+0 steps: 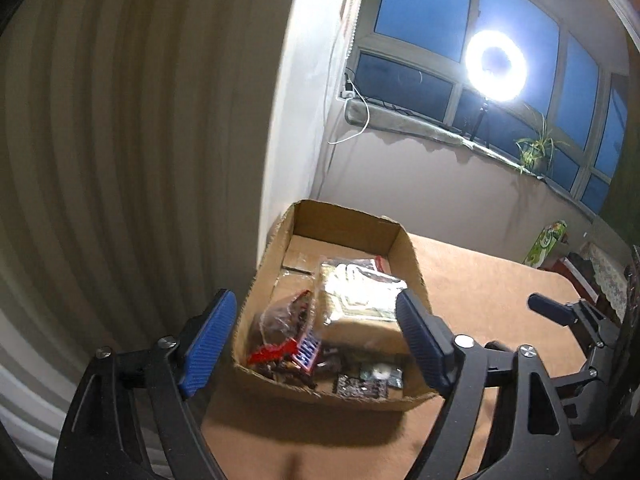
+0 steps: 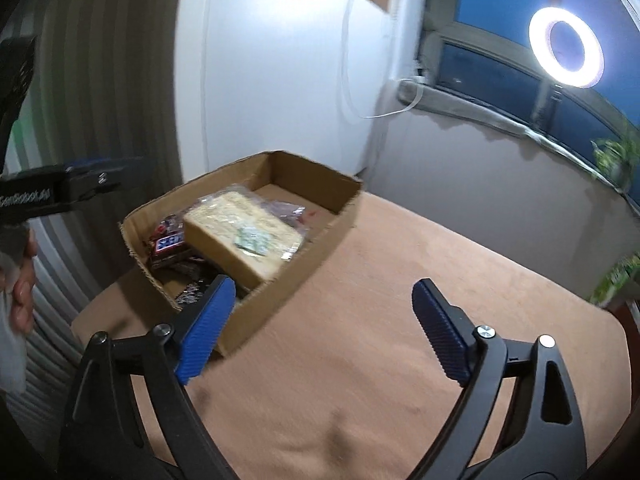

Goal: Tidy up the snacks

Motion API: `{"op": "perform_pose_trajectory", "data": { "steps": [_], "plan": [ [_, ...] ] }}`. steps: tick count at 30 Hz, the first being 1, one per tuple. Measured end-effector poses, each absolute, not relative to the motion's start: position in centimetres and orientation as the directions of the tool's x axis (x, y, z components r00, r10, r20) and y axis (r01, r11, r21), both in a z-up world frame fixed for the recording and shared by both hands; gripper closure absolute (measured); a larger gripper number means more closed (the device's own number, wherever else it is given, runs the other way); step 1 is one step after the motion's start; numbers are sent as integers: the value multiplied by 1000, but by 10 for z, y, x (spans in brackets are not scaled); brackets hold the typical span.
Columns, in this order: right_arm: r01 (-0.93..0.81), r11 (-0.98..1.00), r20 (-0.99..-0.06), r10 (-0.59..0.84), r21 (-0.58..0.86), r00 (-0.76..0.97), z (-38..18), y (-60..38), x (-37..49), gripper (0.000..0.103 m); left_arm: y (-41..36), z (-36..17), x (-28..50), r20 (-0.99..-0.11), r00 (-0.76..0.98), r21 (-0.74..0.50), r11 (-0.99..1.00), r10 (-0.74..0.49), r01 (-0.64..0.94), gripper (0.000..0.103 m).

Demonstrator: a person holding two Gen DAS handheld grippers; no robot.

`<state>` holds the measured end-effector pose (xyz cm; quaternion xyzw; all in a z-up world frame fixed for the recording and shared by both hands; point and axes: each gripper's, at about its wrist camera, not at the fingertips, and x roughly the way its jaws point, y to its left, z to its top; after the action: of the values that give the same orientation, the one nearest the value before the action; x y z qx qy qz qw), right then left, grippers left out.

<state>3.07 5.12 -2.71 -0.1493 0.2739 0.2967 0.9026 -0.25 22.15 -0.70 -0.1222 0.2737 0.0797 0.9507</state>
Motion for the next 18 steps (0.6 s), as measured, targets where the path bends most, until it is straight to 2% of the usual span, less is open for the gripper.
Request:
{"op": "perform_pose_trajectory", "data": {
  "steps": [4, 12, 18],
  "plan": [
    [-571, 816, -560, 434, -88, 706, -20, 25, 24, 2, 204, -1, -4, -533, 842, -175, 964, 77, -199, 14],
    [-461, 884, -542, 351, -76, 763, -14, -30, 15, 0, 160, 8, -7, -523, 852, -204, 972, -11, -112, 14],
    [-389, 920, -531, 310, -41, 789, -10, -75, 12, 0, 120, 12, -4, -544, 839, -171, 981, -16, -92, 12]
  ]
}}
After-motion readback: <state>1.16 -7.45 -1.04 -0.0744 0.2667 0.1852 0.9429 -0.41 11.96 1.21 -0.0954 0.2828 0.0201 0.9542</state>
